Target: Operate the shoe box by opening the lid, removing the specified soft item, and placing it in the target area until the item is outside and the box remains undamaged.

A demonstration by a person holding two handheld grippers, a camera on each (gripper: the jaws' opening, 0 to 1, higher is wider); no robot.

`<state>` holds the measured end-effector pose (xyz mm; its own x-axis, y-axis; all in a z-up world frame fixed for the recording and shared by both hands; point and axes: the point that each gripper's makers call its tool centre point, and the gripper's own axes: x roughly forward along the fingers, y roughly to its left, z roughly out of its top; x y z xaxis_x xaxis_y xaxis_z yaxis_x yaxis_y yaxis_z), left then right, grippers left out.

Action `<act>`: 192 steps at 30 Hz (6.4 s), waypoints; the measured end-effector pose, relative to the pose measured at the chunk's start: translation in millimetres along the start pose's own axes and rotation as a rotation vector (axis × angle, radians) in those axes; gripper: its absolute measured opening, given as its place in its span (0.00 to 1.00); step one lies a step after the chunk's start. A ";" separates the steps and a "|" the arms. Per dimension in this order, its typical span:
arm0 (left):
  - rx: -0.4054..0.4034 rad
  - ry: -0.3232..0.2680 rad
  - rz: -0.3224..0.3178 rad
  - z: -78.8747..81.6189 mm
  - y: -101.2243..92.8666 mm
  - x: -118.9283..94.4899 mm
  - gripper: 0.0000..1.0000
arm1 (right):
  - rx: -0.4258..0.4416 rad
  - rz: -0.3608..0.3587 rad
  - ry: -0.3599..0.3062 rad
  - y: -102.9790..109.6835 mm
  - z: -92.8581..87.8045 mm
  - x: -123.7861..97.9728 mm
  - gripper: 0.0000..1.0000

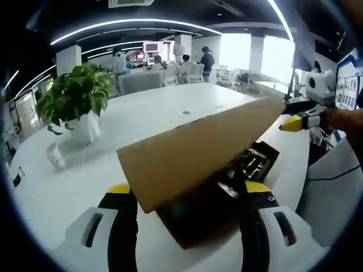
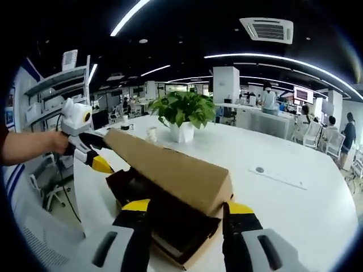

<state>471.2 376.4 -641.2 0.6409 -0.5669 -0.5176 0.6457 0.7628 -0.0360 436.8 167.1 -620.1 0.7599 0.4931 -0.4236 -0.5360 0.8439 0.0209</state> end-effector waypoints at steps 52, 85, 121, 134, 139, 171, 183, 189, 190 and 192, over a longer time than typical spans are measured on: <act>0.031 -0.041 0.032 35.6 22.8 15.0 0.69 | -0.089 -0.061 -0.036 -37.6 36.5 24.4 0.36; 0.028 -0.061 0.062 46.1 36.9 26.1 0.62 | -0.119 -0.089 -0.040 -60.3 46.2 37.2 0.25; -0.010 -0.100 0.247 52.6 95.2 34.6 0.07 | -0.137 -0.155 -0.035 -88.1 52.9 49.1 0.02; -0.023 -0.103 0.271 54.6 103.3 41.2 0.03 | -0.118 -0.168 -0.029 -97.4 55.1 56.1 0.00; 0.005 -0.101 0.275 55.6 105.2 43.2 0.02 | -0.101 -0.175 -0.030 -100.8 55.2 58.9 0.00; 0.036 -0.102 0.265 54.8 101.7 39.1 0.01 | -0.040 -0.174 0.029 -91.9 6.7 63.0 0.01; 0.036 -0.100 0.265 55.2 103.3 40.8 0.01 | -0.033 -0.174 0.062 -88.9 -13.0 62.7 0.01; 0.034 -0.101 0.265 55.0 103.9 40.7 0.01 | -0.025 -0.171 0.091 -87.0 -24.8 65.5 0.00; 0.035 -0.101 0.265 55.0 104.1 40.8 0.01 | -0.024 -0.171 0.098 -86.6 -27.3 65.8 0.00; 0.035 -0.101 0.265 54.9 104.2 40.9 0.01 | -0.026 -0.169 0.107 -86.3 -29.8 66.0 0.00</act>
<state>587.4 415.6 -619.1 0.8262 -0.3784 -0.4173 0.4629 0.8782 0.1201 522.3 120.6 -676.8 0.7974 0.3182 -0.5128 -0.4142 0.9065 -0.0816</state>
